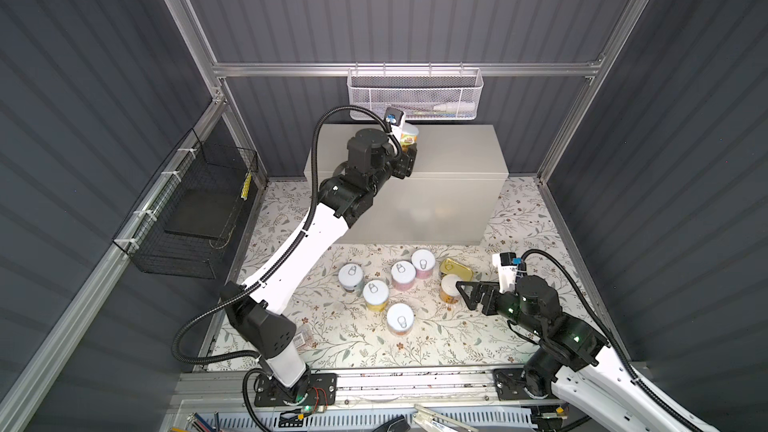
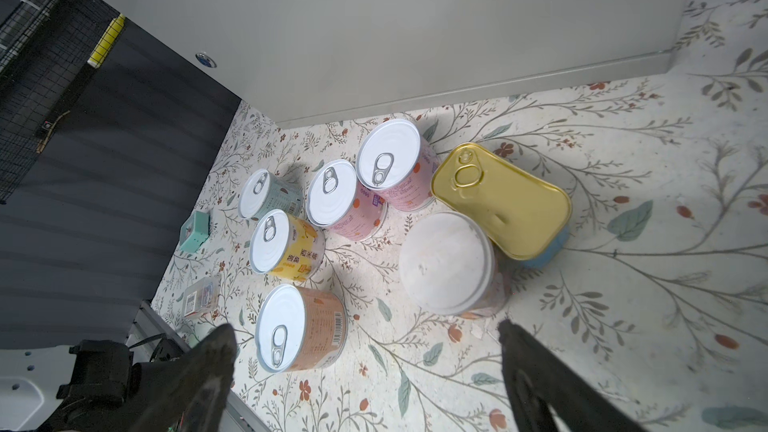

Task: Place and organize the canned foods onto the counter
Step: 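Lift the snack canister with the left gripper up over the beige cabinet top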

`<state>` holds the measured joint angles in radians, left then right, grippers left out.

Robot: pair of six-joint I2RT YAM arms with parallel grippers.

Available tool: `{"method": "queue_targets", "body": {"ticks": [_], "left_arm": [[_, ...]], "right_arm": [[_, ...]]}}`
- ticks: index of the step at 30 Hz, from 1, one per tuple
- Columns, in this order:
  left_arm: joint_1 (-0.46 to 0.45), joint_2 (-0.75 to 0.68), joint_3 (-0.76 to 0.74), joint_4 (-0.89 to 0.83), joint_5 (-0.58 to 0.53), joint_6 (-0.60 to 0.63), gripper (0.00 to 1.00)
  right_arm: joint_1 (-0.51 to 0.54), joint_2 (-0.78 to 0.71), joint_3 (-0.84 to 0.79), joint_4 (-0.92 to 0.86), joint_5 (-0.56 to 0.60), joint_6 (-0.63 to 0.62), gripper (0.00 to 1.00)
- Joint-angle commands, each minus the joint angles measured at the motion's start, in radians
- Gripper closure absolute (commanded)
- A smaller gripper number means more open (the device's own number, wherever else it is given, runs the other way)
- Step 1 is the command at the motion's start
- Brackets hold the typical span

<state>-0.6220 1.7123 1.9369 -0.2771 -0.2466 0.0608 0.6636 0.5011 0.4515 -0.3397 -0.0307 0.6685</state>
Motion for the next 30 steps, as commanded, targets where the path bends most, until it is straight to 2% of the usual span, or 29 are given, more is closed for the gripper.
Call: {"method": "queue_targets", "body": {"ticks": [1, 11, 14, 19, 27, 28, 29, 30], "left_arm": [[0.069, 0.024, 0.087, 0.082, 0.047, 0.012, 0.56], [0.276, 0.085, 0.05, 0.199, 0.089, -0.038, 0.57], [0.324, 0.139, 0.081, 0.172, 0.118, -0.05, 0.58], [0.357, 0.193, 0.075, 0.191, 0.178, -0.042, 0.56], [0.378, 0.241, 0.08, 0.214, 0.215, -0.06, 0.55], [0.378, 0.237, 0.063, 0.226, 0.219, -0.064, 0.51], [0.378, 0.228, 0.044, 0.236, 0.203, -0.077, 0.31], [0.378, 0.219, 0.028, 0.248, 0.191, -0.087, 0.02]], "right_arm": [[0.001, -0.007, -0.02, 0.015, -0.01, -0.028, 0.01], [-0.001, -0.014, -0.049, 0.009, 0.001, -0.029, 0.01], [0.0, -0.008, -0.056, 0.02, 0.004, -0.033, 0.01], [-0.001, 0.024, -0.042, 0.03, 0.014, -0.047, 0.01], [-0.001, 0.072, -0.008, 0.011, 0.042, -0.061, 0.01], [-0.001, 0.072, -0.008, 0.01, 0.044, -0.061, 0.01], [0.0, 0.072, -0.008, 0.007, 0.052, -0.06, 0.01], [-0.001, 0.071, -0.007, 0.003, 0.06, -0.059, 0.01]]}}
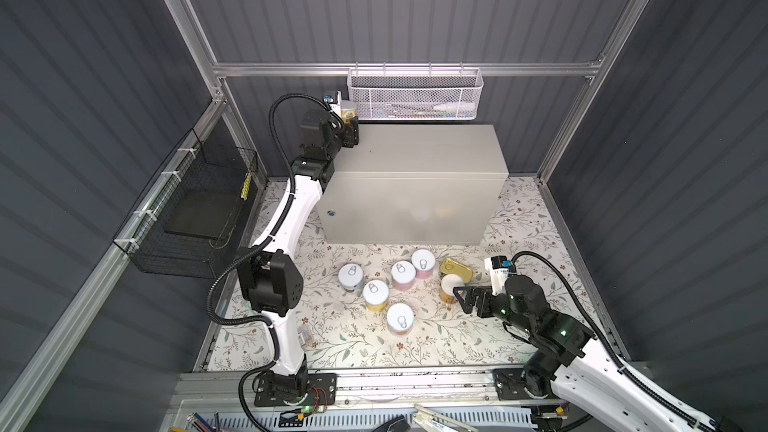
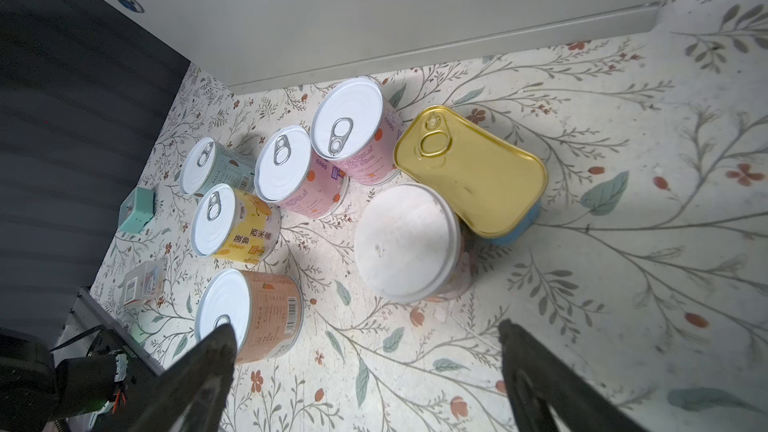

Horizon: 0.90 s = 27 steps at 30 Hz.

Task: Place and organize the canned foods onto the counter
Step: 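Set the snack canister on the cabinet top and open the left gripper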

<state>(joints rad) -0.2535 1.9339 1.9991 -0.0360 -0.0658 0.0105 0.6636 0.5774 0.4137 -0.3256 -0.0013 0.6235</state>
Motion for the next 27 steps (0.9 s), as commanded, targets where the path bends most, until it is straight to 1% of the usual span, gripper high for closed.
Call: {"method": "queue_targets", "body": {"ticks": [1, 4, 7, 14, 20, 24, 27], "left_arm": [[0.01, -0.013, -0.056, 0.018, -0.015, -0.047, 0.0], [0.01, -0.053, -0.121, 0.058, -0.027, -0.051, 0.0], [0.01, -0.081, -0.139, 0.049, -0.026, -0.054, 0.0], [0.008, -0.148, -0.165, 0.001, -0.081, -0.058, 0.0], [0.008, -0.23, -0.226, -0.032, -0.113, -0.055, 0.0], [0.007, -0.289, -0.261, -0.067, -0.133, -0.08, 0.0], [0.005, -0.335, -0.282, -0.123, -0.18, -0.114, 0.0]], "right_arm": [[0.0, -0.003, 0.033, -0.021, 0.04, -0.015, 0.01], [-0.001, 0.012, 0.058, -0.058, 0.054, -0.032, 0.01], [-0.001, 0.008, 0.073, -0.107, 0.06, -0.042, 0.01], [-0.001, -0.062, 0.045, -0.115, 0.086, -0.033, 0.01], [0.0, -0.094, 0.04, -0.141, 0.066, -0.024, 0.01], [0.0, -0.112, 0.051, -0.173, 0.062, -0.031, 0.01], [-0.001, -0.143, 0.044, -0.175, 0.053, -0.038, 0.01]]}}
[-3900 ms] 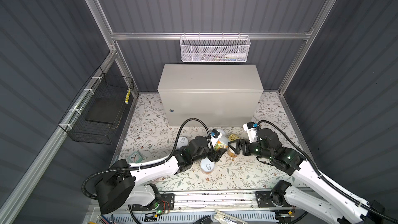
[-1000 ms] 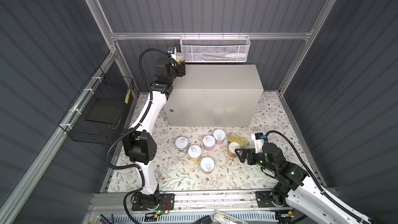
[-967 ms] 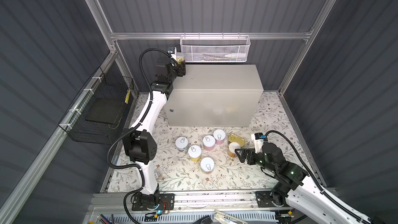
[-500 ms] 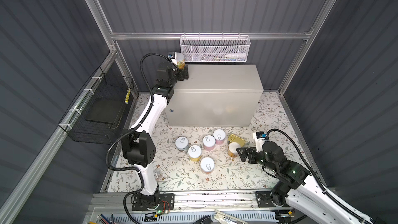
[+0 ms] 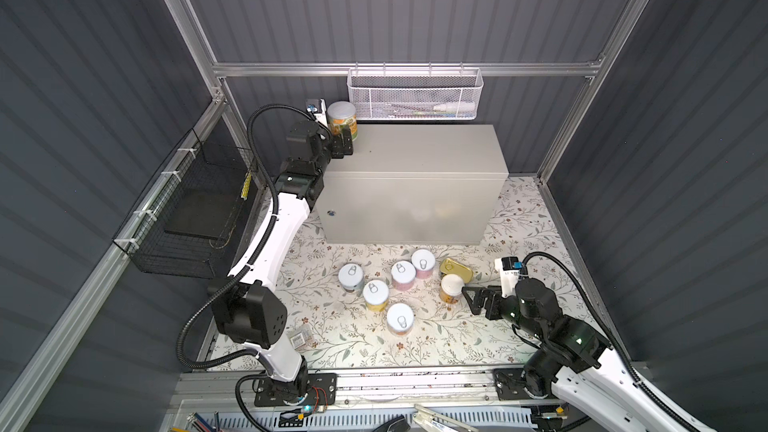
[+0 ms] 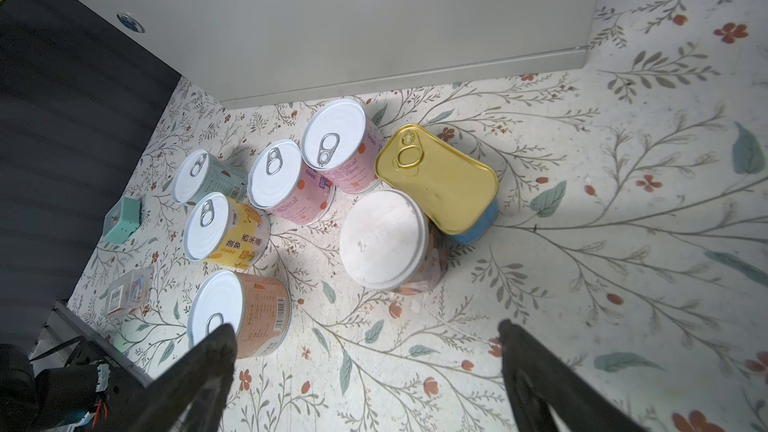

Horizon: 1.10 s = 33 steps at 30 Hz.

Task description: Place and organize the canned foods onto the counter

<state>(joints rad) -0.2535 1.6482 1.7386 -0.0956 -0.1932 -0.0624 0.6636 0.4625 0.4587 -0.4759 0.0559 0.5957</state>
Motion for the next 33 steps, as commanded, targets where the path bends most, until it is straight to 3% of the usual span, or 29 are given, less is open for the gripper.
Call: {"method": "queue_targets", "body": {"ticks": [1, 9, 17, 26, 33], "left_arm": [[0.004, -0.067, -0.031, -0.079, -0.063, -0.047, 0.0], [-0.006, -0.198, -0.103, -0.221, -0.086, -0.079, 0.0], [-0.006, -0.354, -0.237, -0.404, -0.13, -0.114, 0.0], [-0.006, -0.472, -0.454, -0.432, -0.102, -0.132, 0.0], [-0.004, -0.498, -0.588, -0.403, -0.019, -0.131, 0.0]], "right_arm": [[-0.001, -0.041, -0.004, -0.023, -0.01, -0.012, 0.01], [-0.001, -0.05, -0.017, -0.012, 0.028, -0.039, 0.01], [0.002, 0.111, 0.026, 0.051, -0.001, -0.098, 0.01], [0.088, 0.27, 0.062, 0.143, 0.058, -0.062, 0.01], [0.18, 0.417, 0.139, 0.153, 0.109, -0.028, 0.01]]}}
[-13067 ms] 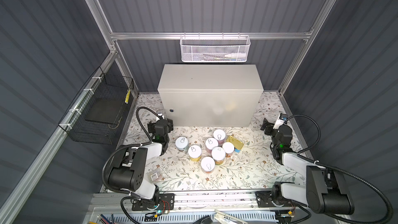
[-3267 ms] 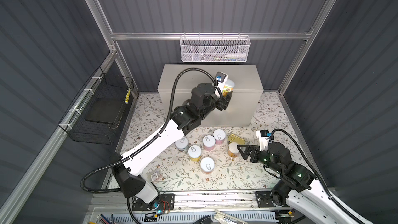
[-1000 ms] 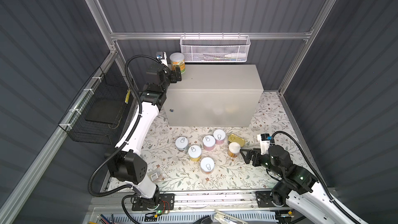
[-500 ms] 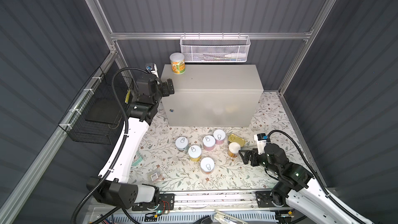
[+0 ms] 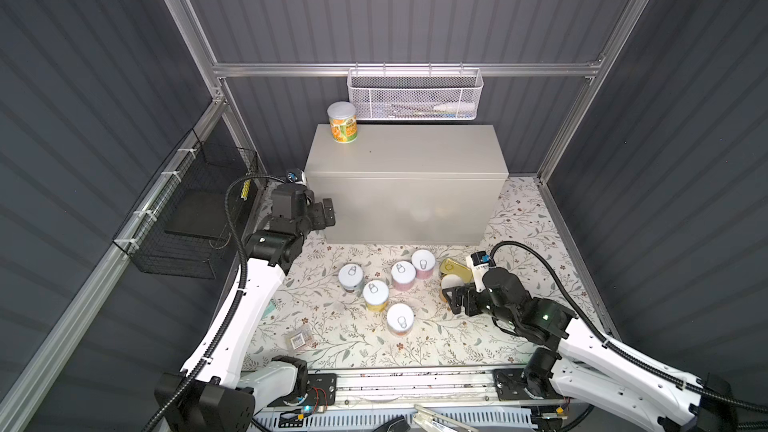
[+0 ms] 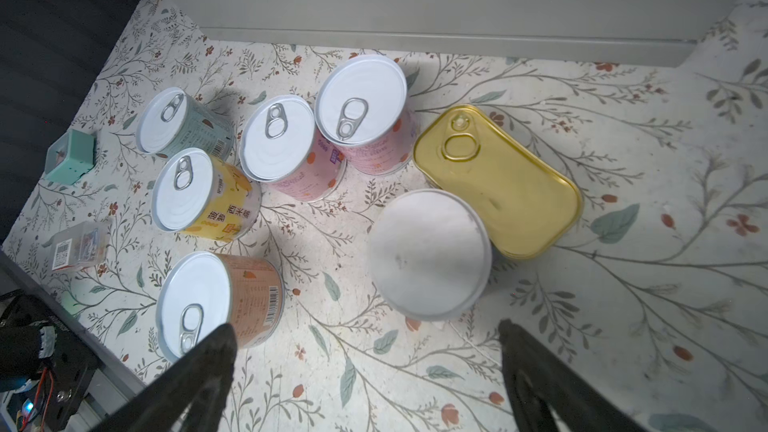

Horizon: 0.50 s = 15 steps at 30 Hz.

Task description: Place and organize the canned foods onto the counter

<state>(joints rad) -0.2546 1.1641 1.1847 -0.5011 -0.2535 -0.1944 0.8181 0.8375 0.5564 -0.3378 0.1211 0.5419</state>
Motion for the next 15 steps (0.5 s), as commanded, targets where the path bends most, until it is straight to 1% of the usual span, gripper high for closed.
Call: {"method": "queue_targets", "body": {"ticks": [1, 3, 7, 10, 12, 15], "left_arm": [[-0.003, -0.006, -0.037, -0.012, 0.036, 0.011, 0.0], [-0.003, 0.008, -0.038, -0.033, 0.049, 0.025, 0.0], [-0.003, 0.012, -0.047, -0.038, 0.131, 0.039, 0.0], [-0.006, -0.01, -0.076, -0.036, 0.206, 0.027, 0.0], [-0.006, -0.039, -0.117, 0.001, 0.268, 0.009, 0.0], [-0.006, -0.07, -0.148, 0.0, 0.305, -0.003, 0.0]], "right_arm": [[0.042, 0.07, 0.055, 0.01, 0.053, 0.036, 0.01], [0.083, 0.115, 0.079, 0.006, 0.077, 0.054, 0.01], [0.163, 0.179, 0.088, 0.044, 0.112, 0.111, 0.01], [0.216, 0.238, 0.099, 0.072, 0.124, 0.144, 0.01], [0.251, 0.29, 0.123, 0.072, 0.135, 0.159, 0.01], [0.297, 0.38, 0.162, 0.065, 0.134, 0.183, 0.01]]}}
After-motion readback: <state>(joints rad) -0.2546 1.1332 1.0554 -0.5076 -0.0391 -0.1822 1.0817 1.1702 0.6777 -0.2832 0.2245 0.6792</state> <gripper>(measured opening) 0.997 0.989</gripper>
